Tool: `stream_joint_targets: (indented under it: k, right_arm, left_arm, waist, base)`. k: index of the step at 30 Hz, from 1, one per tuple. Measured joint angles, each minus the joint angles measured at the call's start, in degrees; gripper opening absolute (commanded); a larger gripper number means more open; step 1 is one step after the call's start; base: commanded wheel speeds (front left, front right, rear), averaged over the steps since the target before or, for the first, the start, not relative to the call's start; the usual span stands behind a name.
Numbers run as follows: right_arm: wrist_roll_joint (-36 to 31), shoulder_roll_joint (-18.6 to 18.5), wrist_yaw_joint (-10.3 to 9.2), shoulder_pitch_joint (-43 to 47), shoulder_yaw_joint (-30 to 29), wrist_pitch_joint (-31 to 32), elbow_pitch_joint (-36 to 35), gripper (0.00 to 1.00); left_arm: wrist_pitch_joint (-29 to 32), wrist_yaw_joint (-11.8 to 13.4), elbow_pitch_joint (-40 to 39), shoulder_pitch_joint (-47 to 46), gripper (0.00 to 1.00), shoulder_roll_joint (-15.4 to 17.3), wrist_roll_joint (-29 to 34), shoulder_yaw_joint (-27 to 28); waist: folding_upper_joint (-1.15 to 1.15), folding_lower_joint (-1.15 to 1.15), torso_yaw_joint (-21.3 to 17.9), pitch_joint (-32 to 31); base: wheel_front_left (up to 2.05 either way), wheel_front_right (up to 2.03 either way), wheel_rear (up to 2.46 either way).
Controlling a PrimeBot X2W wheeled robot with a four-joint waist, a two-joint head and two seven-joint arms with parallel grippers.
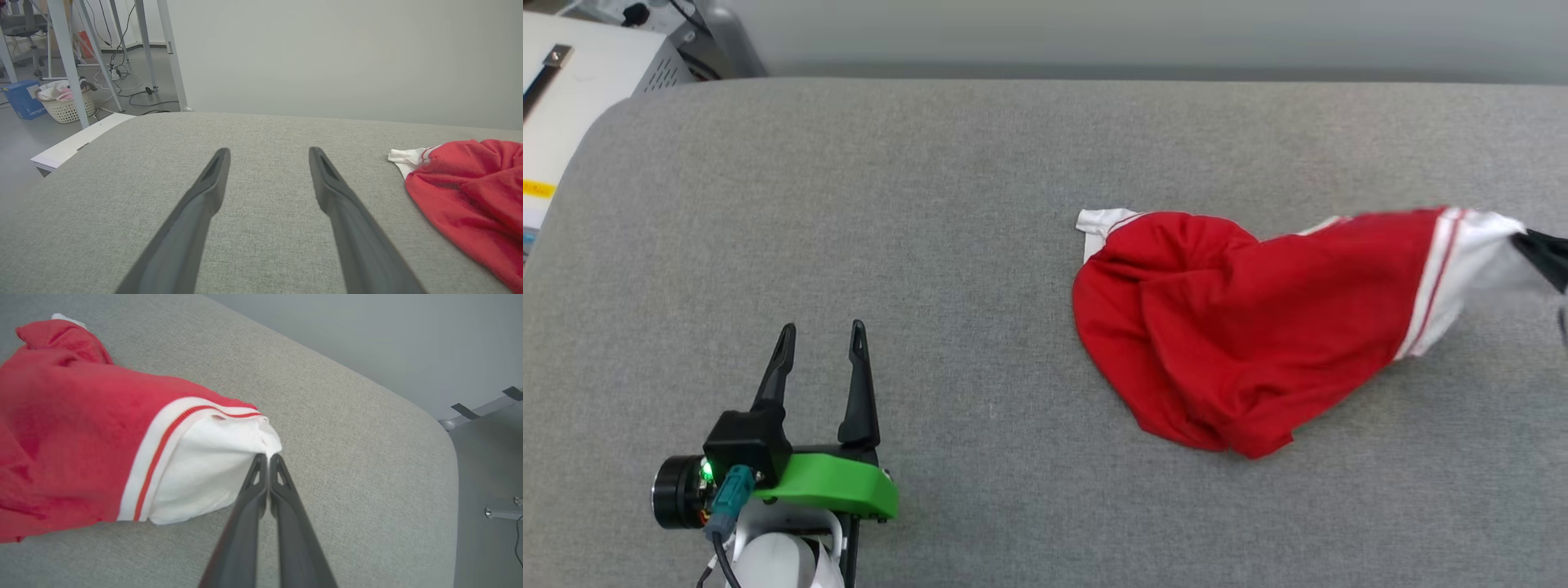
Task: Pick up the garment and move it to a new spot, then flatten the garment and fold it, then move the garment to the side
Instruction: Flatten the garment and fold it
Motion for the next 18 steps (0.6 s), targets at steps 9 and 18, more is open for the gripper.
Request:
stream_joint_targets:
  k: [9,18]
  right_arm:
    - [3.5,-2.3,0.00,15.8,-8.5,4.5,3.7,0.00]
    - [3.7,3.1,0.00,28.0,-13.7,5.2,12.8,0.00]
  left_arm:
    - [0.0,0.0,0.0,1.1,1.00,0.0,0.0,-0.1]
    - [0.0,0.0,0.3,1.1,1.00,0.0,0.0,-0.4]
  waist:
    - [0.00,-0.01,-0.9,-2.1]
    - [0.00,-0.01,0.3,-1.4]
  base:
    - [0.00,0.00,0.00]
    - [0.00,0.00,0.00]
